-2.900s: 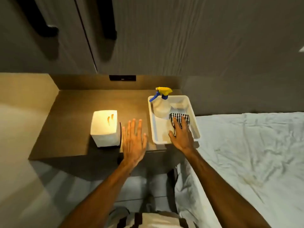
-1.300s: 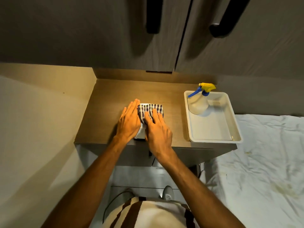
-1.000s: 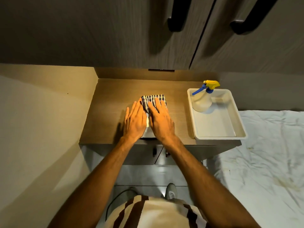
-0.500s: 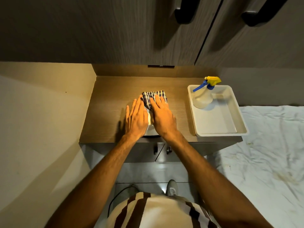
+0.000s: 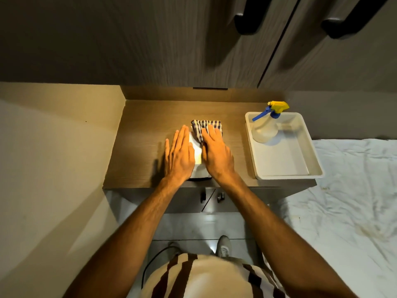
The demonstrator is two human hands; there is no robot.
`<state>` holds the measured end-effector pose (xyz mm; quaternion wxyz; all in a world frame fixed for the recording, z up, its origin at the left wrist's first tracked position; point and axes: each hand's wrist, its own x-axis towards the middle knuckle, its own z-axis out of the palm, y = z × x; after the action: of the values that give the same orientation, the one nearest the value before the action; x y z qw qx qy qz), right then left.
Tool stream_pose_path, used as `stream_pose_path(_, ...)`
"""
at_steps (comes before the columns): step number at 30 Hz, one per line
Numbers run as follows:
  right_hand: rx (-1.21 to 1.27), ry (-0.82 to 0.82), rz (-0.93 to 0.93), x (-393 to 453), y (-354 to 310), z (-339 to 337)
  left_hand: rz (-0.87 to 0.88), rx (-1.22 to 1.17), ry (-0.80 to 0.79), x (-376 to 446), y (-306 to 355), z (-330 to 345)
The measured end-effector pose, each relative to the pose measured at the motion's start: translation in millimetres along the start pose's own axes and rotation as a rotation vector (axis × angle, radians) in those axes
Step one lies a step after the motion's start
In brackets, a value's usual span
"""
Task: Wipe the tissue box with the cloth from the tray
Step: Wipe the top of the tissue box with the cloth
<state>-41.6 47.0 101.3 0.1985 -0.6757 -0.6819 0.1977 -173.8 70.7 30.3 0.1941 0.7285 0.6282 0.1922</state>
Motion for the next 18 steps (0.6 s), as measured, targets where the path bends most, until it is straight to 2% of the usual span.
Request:
stream_pose_path(3,0.024,0.061,0.065,-30,-2,14,-0.014,-0.006,0.023,0,0,1)
stream_pose_path(6,-0.05,0.034,0.022,-57,-8,27,0.007,-0.026,0.039,1,-3,2)
stream_pose_path(10,-0.152,0.002,-0.053,-21,-8,19,0.033,-0.056,0.024,2,-2,-1)
stream_pose_path(14,-0.042,0.017,0.007,2,1,8,0.028,0.024,-0.005,2,-2,-1)
stream_pose_path(18,-0.031,0.055,0.046,-41,-3,23,0.027,0.018,0.015,-1,1,-4)
